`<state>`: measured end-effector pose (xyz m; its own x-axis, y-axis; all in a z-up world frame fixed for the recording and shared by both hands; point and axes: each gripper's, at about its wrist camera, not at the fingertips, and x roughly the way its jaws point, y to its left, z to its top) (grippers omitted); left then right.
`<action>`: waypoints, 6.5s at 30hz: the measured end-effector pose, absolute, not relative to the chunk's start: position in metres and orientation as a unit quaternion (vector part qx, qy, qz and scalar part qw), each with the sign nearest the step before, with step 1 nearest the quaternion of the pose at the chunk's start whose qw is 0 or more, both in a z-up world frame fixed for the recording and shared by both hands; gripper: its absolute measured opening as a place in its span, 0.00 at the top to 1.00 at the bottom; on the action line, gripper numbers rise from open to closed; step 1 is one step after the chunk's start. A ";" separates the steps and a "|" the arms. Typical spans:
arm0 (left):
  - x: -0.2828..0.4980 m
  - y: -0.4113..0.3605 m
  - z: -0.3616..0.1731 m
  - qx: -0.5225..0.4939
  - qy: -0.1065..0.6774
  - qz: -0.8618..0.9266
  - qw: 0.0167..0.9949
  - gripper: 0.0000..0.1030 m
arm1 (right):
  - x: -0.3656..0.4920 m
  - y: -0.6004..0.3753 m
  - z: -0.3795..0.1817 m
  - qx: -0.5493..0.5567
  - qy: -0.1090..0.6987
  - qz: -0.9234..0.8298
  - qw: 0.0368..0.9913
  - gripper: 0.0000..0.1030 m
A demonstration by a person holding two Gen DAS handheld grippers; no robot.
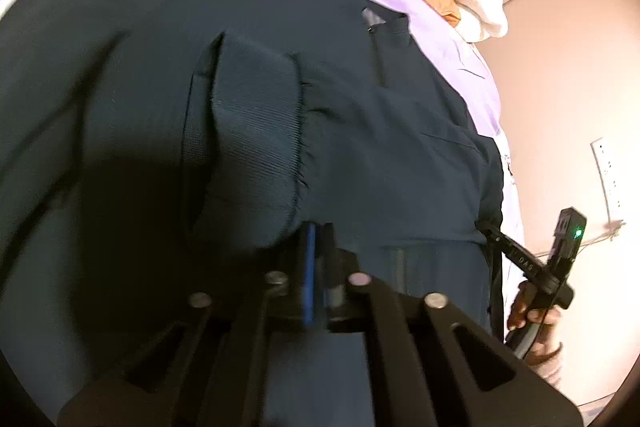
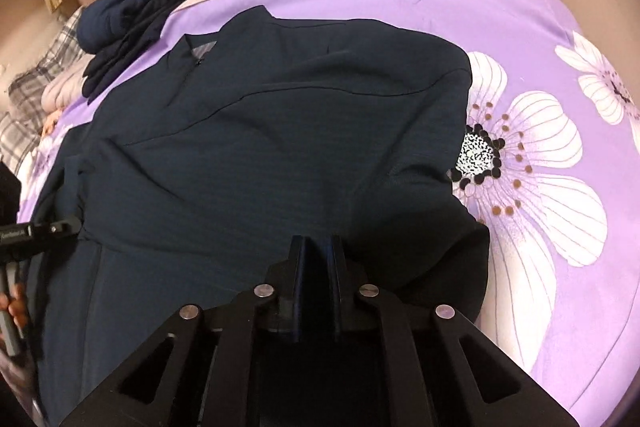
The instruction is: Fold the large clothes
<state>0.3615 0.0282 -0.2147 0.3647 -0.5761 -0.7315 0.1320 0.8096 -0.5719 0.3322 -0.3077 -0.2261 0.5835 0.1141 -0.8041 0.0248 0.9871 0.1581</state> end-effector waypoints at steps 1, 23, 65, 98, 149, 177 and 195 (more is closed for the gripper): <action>0.354 0.031 -0.208 -0.210 0.511 -0.217 0.805 0.65 | 0.327 -0.304 -0.221 0.076 0.455 0.017 0.887 0.91; 0.047 0.292 -0.195 -0.430 0.341 0.051 0.834 0.02 | 0.136 -0.203 -0.174 0.128 0.386 0.130 0.905 0.51; 0.114 0.354 -0.205 -0.447 0.346 0.054 0.823 0.85 | 0.132 -0.170 -0.192 0.143 0.422 0.125 0.886 0.51; 0.338 -0.132 -0.081 -0.097 0.456 -0.165 0.869 0.26 | 0.115 -0.279 -0.231 0.278 0.374 0.096 0.880 0.51; 0.363 0.152 -0.223 -0.453 0.425 -0.080 0.780 0.12 | 0.320 -0.316 -0.224 0.249 0.378 0.009 0.892 0.93; 0.364 0.084 -0.224 -0.062 0.484 -0.145 0.860 0.50 | 0.315 -0.218 -0.231 -0.008 0.405 0.079 0.911 0.73; 0.253 0.107 -0.207 -0.092 0.461 -0.172 0.866 0.30 | 0.233 -0.225 -0.212 0.015 0.398 0.082 0.914 0.73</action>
<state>0.2525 0.1068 -0.2071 0.5159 -0.3836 -0.7660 0.2134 0.9235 -0.3188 0.2327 -0.2248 -0.2116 0.6704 0.1625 -0.7240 -0.1384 0.9860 0.0931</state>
